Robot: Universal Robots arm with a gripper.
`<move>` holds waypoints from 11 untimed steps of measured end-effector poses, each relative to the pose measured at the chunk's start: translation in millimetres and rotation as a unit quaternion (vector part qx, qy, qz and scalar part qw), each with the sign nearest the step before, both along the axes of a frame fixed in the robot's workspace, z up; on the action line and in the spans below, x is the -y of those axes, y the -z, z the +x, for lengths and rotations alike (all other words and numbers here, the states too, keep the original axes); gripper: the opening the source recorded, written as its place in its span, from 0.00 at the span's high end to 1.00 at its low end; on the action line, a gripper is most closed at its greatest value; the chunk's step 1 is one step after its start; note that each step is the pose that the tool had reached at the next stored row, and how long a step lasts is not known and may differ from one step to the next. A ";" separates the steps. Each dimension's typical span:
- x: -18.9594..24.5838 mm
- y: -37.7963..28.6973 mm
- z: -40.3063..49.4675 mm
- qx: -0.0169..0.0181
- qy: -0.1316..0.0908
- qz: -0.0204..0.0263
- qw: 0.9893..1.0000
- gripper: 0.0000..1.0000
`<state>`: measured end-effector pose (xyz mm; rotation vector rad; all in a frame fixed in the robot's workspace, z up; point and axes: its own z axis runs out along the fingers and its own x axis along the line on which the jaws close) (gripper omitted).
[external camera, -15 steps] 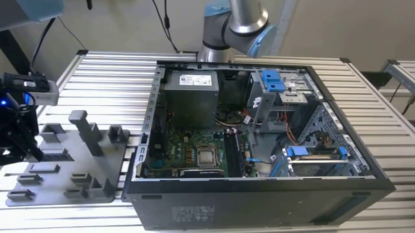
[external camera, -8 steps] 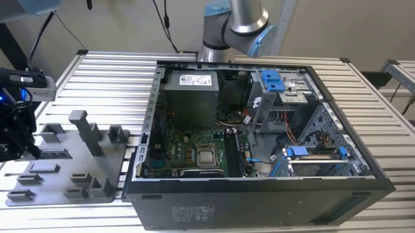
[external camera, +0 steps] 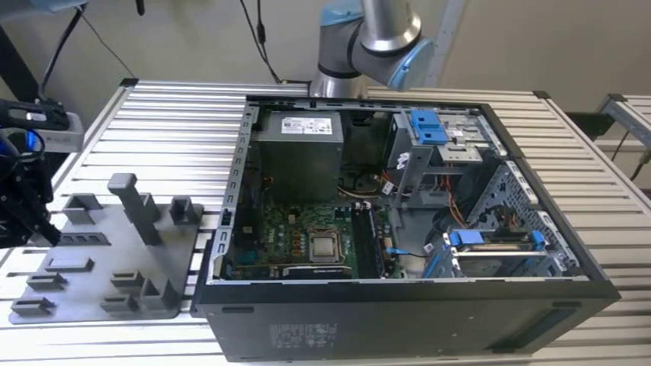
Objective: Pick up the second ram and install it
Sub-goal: 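Pick up the second ram and move it above second insertion slot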
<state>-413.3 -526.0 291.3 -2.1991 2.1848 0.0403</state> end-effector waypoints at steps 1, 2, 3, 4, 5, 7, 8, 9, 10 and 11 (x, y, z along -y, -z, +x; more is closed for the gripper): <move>0.0 -1.3 -0.1 0.000 0.000 0.000 1.000 0.86; 0.0 -2.6 -0.1 0.000 0.000 0.000 1.000 0.86; 0.0 -3.9 -0.1 0.000 0.000 0.000 1.000 0.86; 0.0 -5.2 -0.1 0.000 0.000 0.000 1.000 0.86; 0.0 -6.4 -0.2 0.000 0.000 0.000 1.000 0.86; 0.0 -8.9 -0.2 0.000 0.000 0.000 1.000 0.86; 0.0 -10.1 -0.3 0.000 0.000 0.000 1.000 0.86; 0.0 -11.4 -0.3 0.000 0.000 0.000 1.000 0.86; 0.0 -12.7 -0.3 0.000 0.000 0.000 1.000 0.86; 0.0 -14.0 -0.4 0.000 0.000 0.000 1.000 0.86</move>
